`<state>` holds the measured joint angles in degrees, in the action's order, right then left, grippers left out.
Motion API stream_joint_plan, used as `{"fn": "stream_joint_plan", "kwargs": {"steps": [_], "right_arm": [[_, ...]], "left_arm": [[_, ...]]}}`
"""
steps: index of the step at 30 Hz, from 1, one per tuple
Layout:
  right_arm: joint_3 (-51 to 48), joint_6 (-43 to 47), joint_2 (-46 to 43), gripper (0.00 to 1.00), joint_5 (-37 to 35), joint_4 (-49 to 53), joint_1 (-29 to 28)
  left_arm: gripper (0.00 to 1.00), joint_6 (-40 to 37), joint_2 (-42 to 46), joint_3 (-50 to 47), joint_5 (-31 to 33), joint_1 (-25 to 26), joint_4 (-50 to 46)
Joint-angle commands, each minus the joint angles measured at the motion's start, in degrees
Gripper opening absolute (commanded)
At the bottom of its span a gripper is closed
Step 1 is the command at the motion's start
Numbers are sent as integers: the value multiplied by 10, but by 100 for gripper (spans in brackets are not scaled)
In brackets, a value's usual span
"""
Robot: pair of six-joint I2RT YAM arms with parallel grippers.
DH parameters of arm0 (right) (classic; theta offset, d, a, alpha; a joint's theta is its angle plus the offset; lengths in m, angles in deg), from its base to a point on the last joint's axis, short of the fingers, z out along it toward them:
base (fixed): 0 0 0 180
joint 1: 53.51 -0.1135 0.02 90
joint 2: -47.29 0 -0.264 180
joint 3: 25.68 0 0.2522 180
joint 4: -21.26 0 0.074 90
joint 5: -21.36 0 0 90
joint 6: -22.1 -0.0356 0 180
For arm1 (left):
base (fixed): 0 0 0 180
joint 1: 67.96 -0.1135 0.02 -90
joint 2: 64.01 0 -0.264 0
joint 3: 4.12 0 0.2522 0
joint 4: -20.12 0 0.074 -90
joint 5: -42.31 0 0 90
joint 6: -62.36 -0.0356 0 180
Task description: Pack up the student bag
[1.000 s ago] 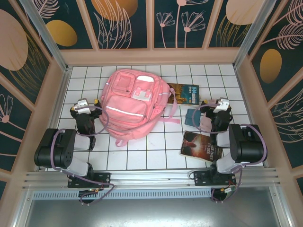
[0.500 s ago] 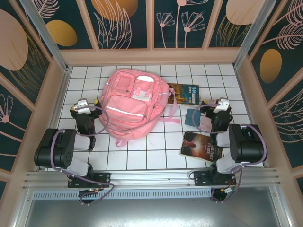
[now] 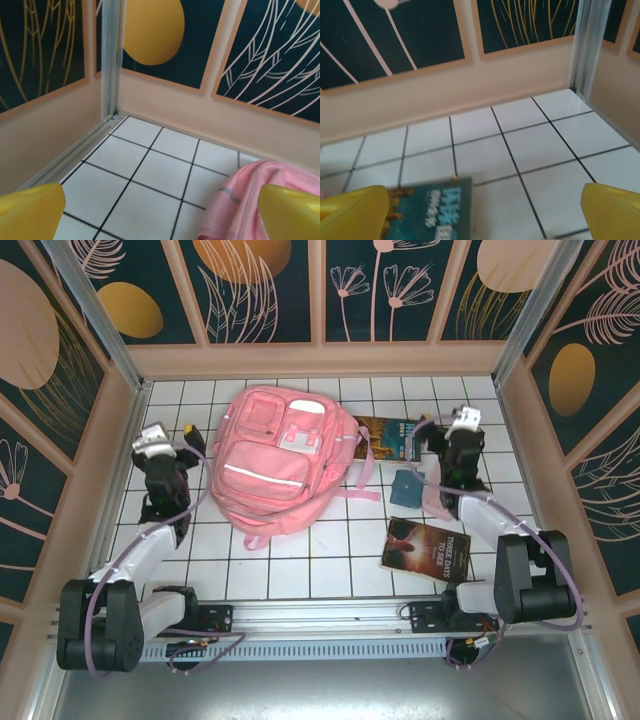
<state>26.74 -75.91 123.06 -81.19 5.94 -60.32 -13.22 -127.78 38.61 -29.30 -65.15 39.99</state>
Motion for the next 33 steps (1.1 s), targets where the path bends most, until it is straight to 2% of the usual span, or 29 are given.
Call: {"fn": "stream_joint_plan", "kwargs": {"steps": [1,4,8,10,12,13,16,20,26,33], "right_arm": [[114,-124,34,99,44,244,-15],[157,-178,76,99,102,283,-42],[200,-226,117,99,201,314,-66],[217,-238,142,99,238,328,-78],[225,-257,163,99,281,331,-88],[223,-265,171,98,311,320,-92],[241,-277,204,87,366,318,-111],[277,-276,256,78,386,324,-146],[351,-273,334,66,407,330,-179],[464,-262,423,62,437,329,-196]], "left_arm": [[98,67,4,95,-91,-4,-222],[99,86,-7,142,-139,2,-282],[98,131,-3,157,-201,8,-297],[98,136,-6,163,-259,14,-299],[99,138,-10,166,-274,37,-300],[99,134,-12,169,-270,52,-303],[98,126,-37,190,-257,97,-332],[96,119,-94,231,-240,154,-380],[85,78,-191,320,-173,251,-483],[70,70,-287,390,-122,306,-570]]}}
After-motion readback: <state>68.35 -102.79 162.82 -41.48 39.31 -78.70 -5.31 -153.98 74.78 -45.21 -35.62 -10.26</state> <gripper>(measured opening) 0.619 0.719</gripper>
